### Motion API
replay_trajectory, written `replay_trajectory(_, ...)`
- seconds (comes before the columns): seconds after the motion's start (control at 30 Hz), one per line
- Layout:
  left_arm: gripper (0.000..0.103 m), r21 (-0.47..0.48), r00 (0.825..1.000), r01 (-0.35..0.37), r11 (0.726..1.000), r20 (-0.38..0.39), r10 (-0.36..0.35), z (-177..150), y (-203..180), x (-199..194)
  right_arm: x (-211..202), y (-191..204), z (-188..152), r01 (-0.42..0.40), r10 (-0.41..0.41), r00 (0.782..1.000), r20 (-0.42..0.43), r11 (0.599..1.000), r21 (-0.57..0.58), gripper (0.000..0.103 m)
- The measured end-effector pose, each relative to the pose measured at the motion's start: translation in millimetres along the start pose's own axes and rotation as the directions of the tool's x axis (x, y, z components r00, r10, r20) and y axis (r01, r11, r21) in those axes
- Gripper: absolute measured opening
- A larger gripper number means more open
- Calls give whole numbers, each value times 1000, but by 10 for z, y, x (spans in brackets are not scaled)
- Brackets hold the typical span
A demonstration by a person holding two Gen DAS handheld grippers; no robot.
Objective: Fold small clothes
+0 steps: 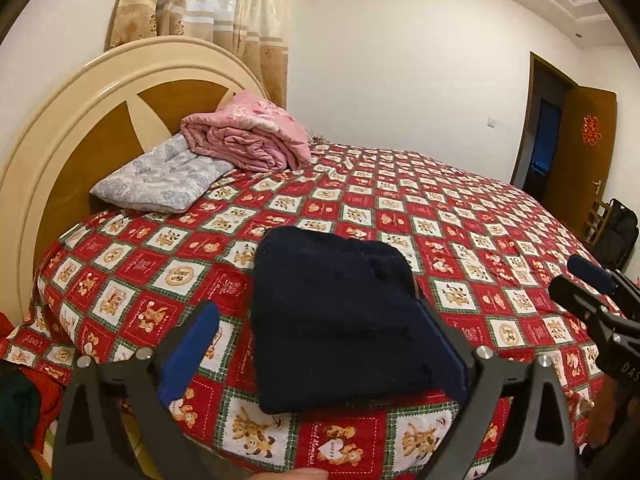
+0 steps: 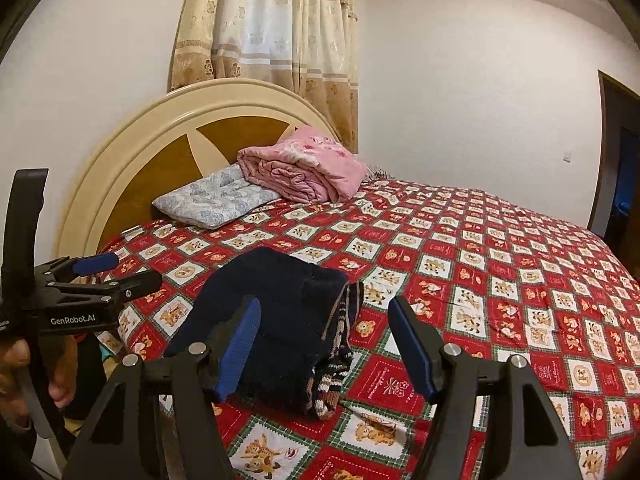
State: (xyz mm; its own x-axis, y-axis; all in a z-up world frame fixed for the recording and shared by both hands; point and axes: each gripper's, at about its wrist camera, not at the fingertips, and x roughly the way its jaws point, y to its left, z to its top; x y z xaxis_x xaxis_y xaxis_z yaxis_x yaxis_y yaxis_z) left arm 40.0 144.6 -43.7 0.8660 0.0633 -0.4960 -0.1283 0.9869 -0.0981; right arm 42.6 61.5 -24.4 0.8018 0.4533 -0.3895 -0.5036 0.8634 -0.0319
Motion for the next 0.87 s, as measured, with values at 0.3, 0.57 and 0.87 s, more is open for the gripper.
replay_trajectory(0.3,99,2,1000,-2,1000,9,2,26,-21,-42,-50,10,20,-6,6,1000,26,1000,0,68)
replay_trajectory(0.57,102,2,1000,-20,1000,21,20,41,-32,-63,-74,30,28,-8,9,999,46,1000,-4,68)
replay_trajectory(0.87,103,2,1000,-21,1000,18,21,11,-37,-45,-46,68,-16,-19,19,999,28,1000,-13,68)
